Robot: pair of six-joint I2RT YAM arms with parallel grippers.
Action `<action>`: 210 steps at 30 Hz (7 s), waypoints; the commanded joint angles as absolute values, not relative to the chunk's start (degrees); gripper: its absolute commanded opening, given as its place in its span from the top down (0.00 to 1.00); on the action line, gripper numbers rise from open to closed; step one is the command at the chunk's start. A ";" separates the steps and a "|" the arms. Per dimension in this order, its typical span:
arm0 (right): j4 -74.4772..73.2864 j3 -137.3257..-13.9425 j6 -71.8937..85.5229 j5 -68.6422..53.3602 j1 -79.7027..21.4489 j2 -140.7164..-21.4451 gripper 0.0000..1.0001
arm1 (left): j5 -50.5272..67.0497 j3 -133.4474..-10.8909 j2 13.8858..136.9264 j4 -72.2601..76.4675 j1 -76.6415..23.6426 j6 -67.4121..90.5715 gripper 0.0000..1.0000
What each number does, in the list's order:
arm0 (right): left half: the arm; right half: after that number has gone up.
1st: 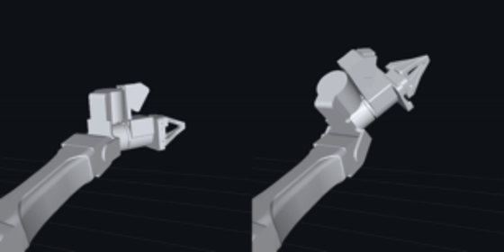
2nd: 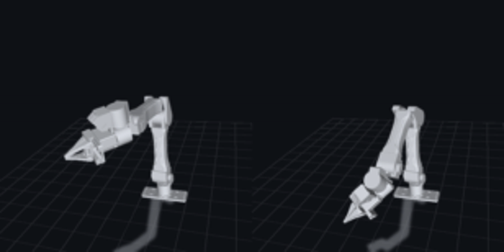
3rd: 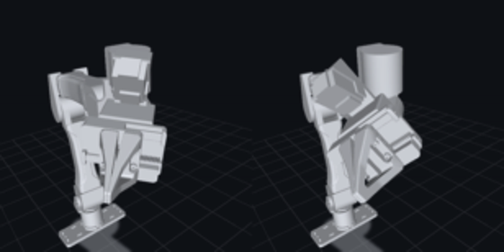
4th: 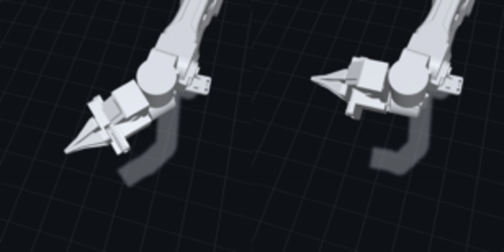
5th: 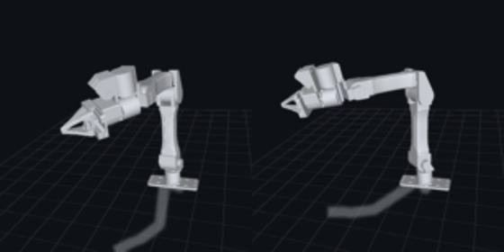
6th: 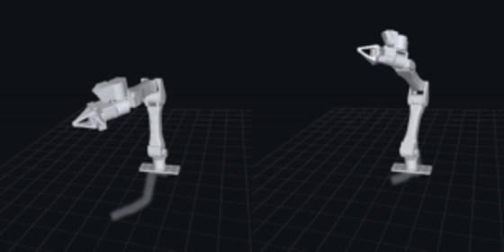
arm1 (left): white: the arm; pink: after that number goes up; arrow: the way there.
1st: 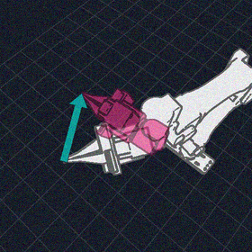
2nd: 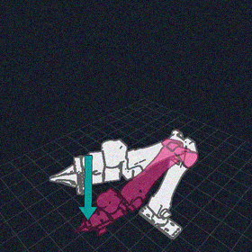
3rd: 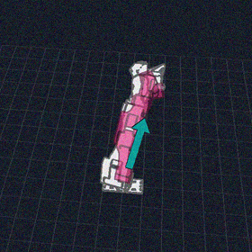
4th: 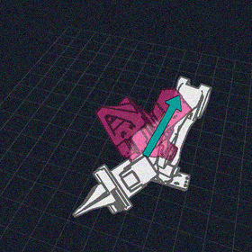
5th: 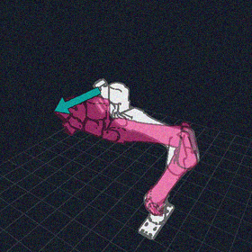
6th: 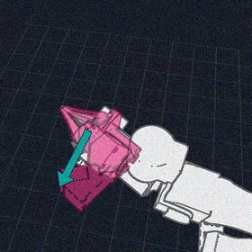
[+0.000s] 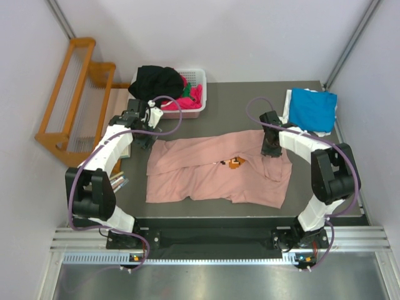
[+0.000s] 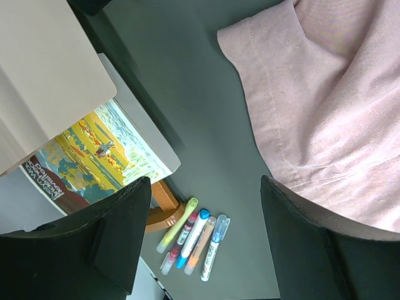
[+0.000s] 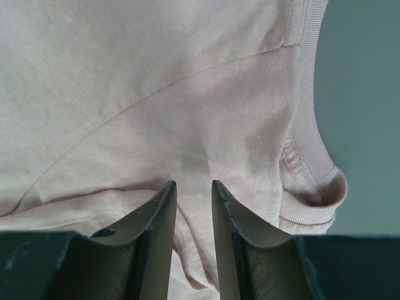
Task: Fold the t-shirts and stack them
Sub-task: Fold the tshirt
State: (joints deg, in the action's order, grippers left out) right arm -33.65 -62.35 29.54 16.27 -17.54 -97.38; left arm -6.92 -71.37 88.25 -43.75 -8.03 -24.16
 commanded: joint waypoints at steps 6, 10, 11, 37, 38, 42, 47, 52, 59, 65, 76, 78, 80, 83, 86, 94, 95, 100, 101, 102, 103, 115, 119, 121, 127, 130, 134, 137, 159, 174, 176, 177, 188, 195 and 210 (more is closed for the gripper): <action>-32.52 -63.90 28.48 15.47 -20.48 -96.42 0.71 | -6.59 -72.25 86.84 -43.07 -8.09 -23.91 0.25; -32.52 -63.90 28.65 14.41 -21.62 -96.59 0.71 | -6.59 -72.42 86.57 -43.15 -8.09 -23.91 0.25; -32.43 -63.90 28.65 14.41 -22.32 -96.68 0.71 | -6.68 -72.33 86.49 -43.15 -8.09 -23.99 0.25; -33.57 -59.94 32.17 10.55 -35.05 -94.13 0.72 | -6.59 -72.51 86.40 -42.98 -8.09 -23.91 0.25; -34.27 -60.03 32.34 10.11 -35.76 -93.78 0.72 | -6.59 -72.51 86.40 -43.07 -8.09 -23.82 0.25; -35.86 -60.91 32.61 9.93 -37.71 -92.03 0.72 | -6.68 -72.42 86.31 -43.15 -8.09 -23.73 0.25; -38.50 -65.90 31.56 13.35 -36.83 -91.14 0.71 | -6.94 -72.33 86.22 -43.24 -8.09 -23.82 0.25; -37.01 -68.73 30.33 14.15 -33.50 -93.86 0.71 | -6.94 -72.33 86.31 -43.24 -8.09 -23.73 0.25; -34.28 -69.88 29.62 13.10 -31.03 -101.50 0.73 | -7.47 -72.68 86.48 -43.33 -8.09 -23.91 0.25; -33.05 -66.10 29.71 11.60 -31.03 -100.55 0.74 | -7.56 -73.12 86.31 -43.50 -8.17 -24.08 0.25; -35.07 -60.38 29.71 12.83 -31.82 -93.17 0.79 | -7.47 -73.21 86.92 -43.33 -8.09 -23.64 0.25; -36.03 -60.38 29.79 12.66 -32.08 -92.20 0.78 | -7.47 -72.95 86.92 -43.24 -8.09 -23.73 0.25; -36.74 -60.99 29.88 11.87 -32.43 -90.88 0.71 | -7.47 -72.95 86.92 -43.24 -8.09 -23.64 0.25; -37.97 -61.79 29.71 9.76 -33.40 -89.56 0.70 | -7.30 -73.21 86.84 -43.33 -8.09 -23.47 0.25; -39.02 -62.84 28.57 5.46 -34.45 -90.17 0.61 | -7.21 -73.30 87.01 -43.33 -8.09 -23.29 0.25; -39.64 -71.70 26.54 4.92 -32.70 -95.79 0.32 | -3.43 -73.30 91.48 -41.22 -8.35 -20.40 0.24; -39.38 -73.55 26.63 5.10 -31.91 -96.76 0.32 | -3.08 -73.91 94.19 -41.13 -8.78 -19.69 0.25; -39.90 -85.59 26.45 5.62 -28.66 -104.40 0.32 | -3.16 -77.42 105.53 -39.38 -11.69 -16.26 0.29; -39.73 -86.74 26.54 5.36 -27.26 -105.37 0.32 | -2.82 -79.00 106.95 -38.94 -11.78 -15.91 0.30; -39.55 -88.05 26.80 4.93 -26.38 -106.95 0.33 | -2.03 -79.97 108.27 -38.76 -11.78 -15.56 0.30; -39.38 -88.59 26.89 4.31 -25.58 -107.57 0.33 | -1.59 -81.02 110.72 -38.50 -11.86 -14.43 0.30; -35.07 -83.06 27.33 3.17 -21.62 -110.22 0.34 | 1.50 -86.66 117.60 -38.67 -11.34 -11.95 0.35; -33.75 -80.78 27.25 2.20 -19.52 -110.13 0.34 | -1.39 -83.86 117.51 -38.06 -8.71 -11.78 0.36; -33.05 -79.55 26.98 1.32 -18.81 -110.13 0.35 | -3.42 -82.45 116.55 -37.27 -7.48 -12.39 0.36; -31.64 -79.10 27.24 0.18 -17.14 -110.48 0.35 | -6.05 -76.65 111.46 -37.01 -0.44 -14.58 0.39; -31.47 -79.89 27.68 0.09 -16.44 -110.57 0.35 | -7.38 -73.05 108.65 -36.74 4.03 -16.96 0.39; -31.03 -80.24 27.95 -1.84 -16.35 -109.95 0.35 | -6.16 -73.91 106.79 -38.84 5.80 -17.23 0.39; -31.11 -80.33 28.12 -1.93 -16.26 -109.86 0.35 | -3.18 -77.42 105.91 -41.30 5.10 -15.39 0.39; -32.07 -84.02 29.62 1.75 -11.78 -117.69 0.35 | -2.46 -83.94 92.38 -50.54 -7.47 -15.11 0.34; -34.81 -87.72 29.53 4.13 -1.49 -115.67 0.37 | -0.27 -83.76 92.19 -50.98 -7.82 -15.12 0.33; -34.80 -87.19 29.44 4.04 -2.20 -115.14 0.37 | 1.74 -83.41 92.46 -51.85 -8.70 -15.03 0.33; -34.54 -86.75 29.44 3.43 -2.46 -114.61 0.37 | 2.28 -82.63 92.90 -52.20 -9.31 -14.94 0.33; -33.40 -83.67 29.44 0.70 -11.78 -107.84 0.36 | 4.66 -75.59 99.92 -51.51 -17.14 -13.63 0.34; -33.31 -85.25 29.18 0.97 -11.78 -112.14 0.37 | 2.81 -76.81 104.32 -49.57 -16.44 -13.18 0.35; -32.43 -84.29 28.92 0.70 -10.64 -116.10 0.37 | 4.83 -79.37 106.43 -47.46 -9.15 -12.66 0.36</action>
